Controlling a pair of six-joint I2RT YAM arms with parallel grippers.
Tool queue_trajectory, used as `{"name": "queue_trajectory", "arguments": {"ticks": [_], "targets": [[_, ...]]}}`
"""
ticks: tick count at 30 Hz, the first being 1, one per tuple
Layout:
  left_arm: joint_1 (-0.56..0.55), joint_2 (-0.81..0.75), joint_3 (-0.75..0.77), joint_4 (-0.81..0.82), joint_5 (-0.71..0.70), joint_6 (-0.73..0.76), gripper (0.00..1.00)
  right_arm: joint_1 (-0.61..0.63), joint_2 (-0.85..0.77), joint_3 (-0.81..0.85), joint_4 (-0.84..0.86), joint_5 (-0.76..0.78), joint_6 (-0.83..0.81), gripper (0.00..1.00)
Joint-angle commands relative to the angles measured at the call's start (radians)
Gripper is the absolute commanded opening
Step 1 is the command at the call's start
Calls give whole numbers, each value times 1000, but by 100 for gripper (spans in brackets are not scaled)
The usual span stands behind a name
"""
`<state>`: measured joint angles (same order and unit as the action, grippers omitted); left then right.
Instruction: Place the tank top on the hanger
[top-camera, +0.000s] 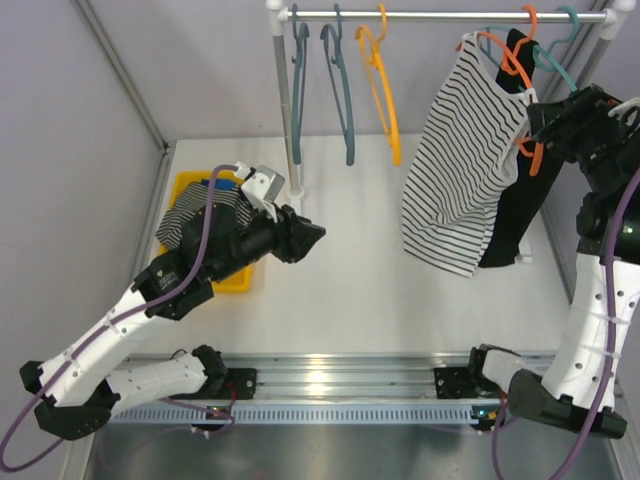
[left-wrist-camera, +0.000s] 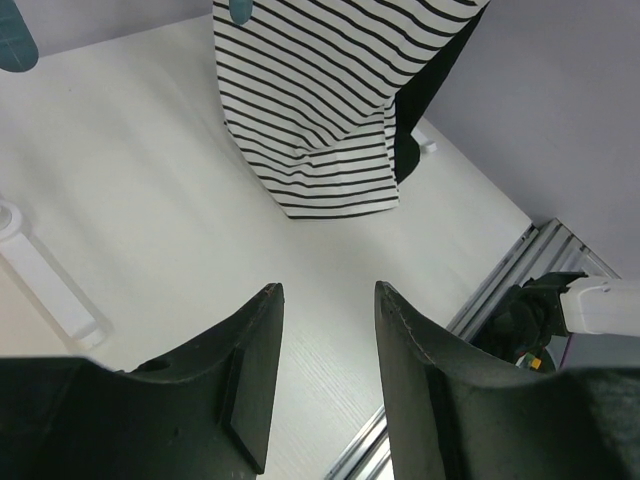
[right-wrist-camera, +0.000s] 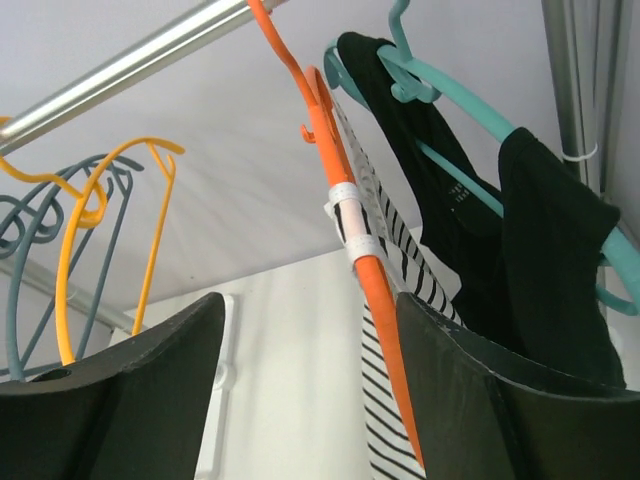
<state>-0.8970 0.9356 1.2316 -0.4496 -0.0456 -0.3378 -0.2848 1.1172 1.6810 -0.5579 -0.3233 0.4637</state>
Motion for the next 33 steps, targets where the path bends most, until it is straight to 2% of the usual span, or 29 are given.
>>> {"name": "queue_trajectory", "arguments": {"ticks": [1, 4, 9, 12, 13, 14, 15, 16, 18, 24, 28, 33], "targets": [[3, -21, -14, 48, -4, -10, 47, -14, -40, 77, -112, 28, -56, 70], [3, -26, -24, 58, -5, -17, 47, -13, -53, 86, -132, -76, -56, 73], [3, -32, -49, 74, -11, -26, 47, 38, -103, 11, -143, -148, -62, 74], [3, -34, -70, 81, -16, -32, 47, 230, -122, -32, -152, -22, -74, 74], [3, -34, -78, 86, -20, -36, 47, 387, -126, -43, -158, 104, -85, 74], [3, -35, -84, 88, -22, -38, 47, 451, -129, -56, -161, 169, -92, 74], [3, -43, -108, 91, -28, -52, 47, 593, -169, -170, -139, 296, -85, 74], [3, -46, -109, 92, -31, -52, 47, 595, -169, -172, -139, 297, -85, 74], [3, -58, -139, 98, -39, -67, 47, 640, -216, -290, -97, 320, -63, 74], [3, -90, -239, 112, -109, -112, 46, 1003, -229, -519, -47, 515, 5, 72], [3, -136, -310, 111, -187, -148, 46, 1101, -316, -705, 64, 572, 72, 75], [1, -187, -420, 100, -250, -216, 46, 1104, -388, -923, 139, 555, 105, 77]]}}
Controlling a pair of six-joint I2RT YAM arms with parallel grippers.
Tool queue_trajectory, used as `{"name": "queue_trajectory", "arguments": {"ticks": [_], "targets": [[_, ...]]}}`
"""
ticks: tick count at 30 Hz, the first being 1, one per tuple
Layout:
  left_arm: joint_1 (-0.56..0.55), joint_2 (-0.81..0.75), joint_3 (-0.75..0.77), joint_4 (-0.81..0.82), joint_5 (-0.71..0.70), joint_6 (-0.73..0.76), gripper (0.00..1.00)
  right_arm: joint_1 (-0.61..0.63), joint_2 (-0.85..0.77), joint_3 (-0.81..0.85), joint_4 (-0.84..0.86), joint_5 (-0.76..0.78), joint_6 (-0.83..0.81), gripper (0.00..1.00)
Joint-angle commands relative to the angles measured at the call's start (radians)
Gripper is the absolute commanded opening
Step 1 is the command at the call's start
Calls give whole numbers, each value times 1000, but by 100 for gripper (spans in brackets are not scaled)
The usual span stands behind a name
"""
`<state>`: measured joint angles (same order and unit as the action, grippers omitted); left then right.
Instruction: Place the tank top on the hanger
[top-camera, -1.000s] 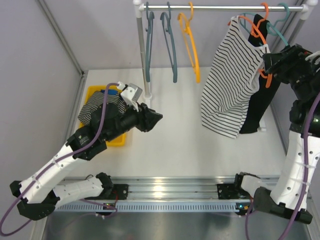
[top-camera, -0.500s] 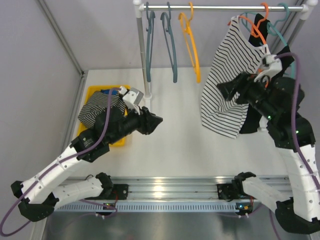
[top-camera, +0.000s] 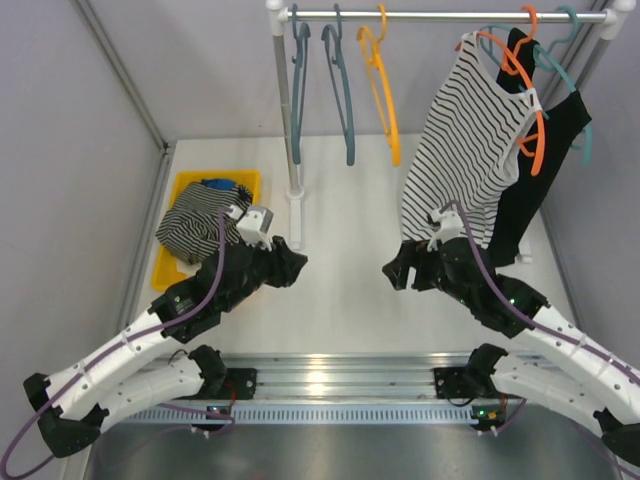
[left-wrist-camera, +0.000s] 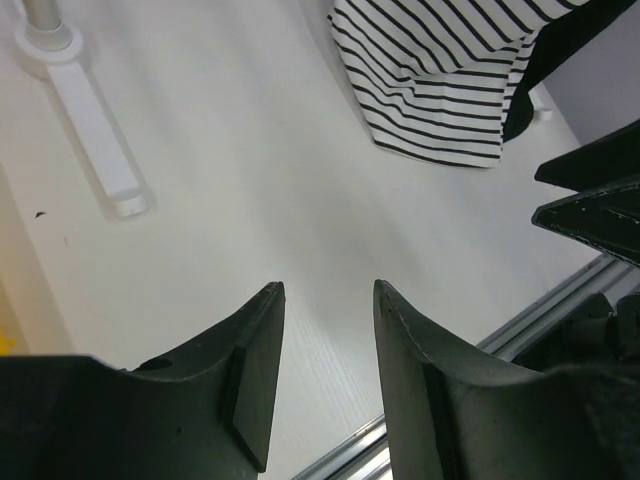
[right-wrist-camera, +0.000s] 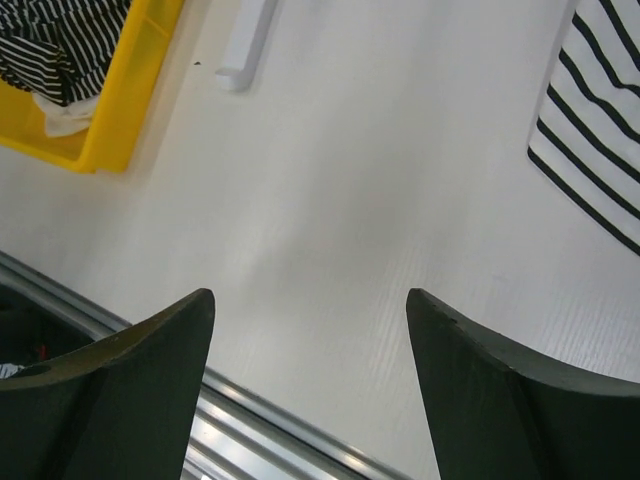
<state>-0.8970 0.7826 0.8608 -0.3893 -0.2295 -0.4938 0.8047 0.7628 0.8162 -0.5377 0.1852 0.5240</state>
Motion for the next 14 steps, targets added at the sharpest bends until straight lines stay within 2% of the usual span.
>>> {"name": "queue_trajectory", "arguments": {"ticks": [1, 5, 14], "targets": [[3, -49, -63, 35, -82, -69, 46, 13, -39, -74, 122, 57, 47, 77], [3, -75, -108, 29, -102, -95, 46, 13, -42, -103, 128, 65, 13, 80], [3, -59, -88, 10, -116, -86, 46, 13, -26, -109, 136, 106, -7, 84]]}}
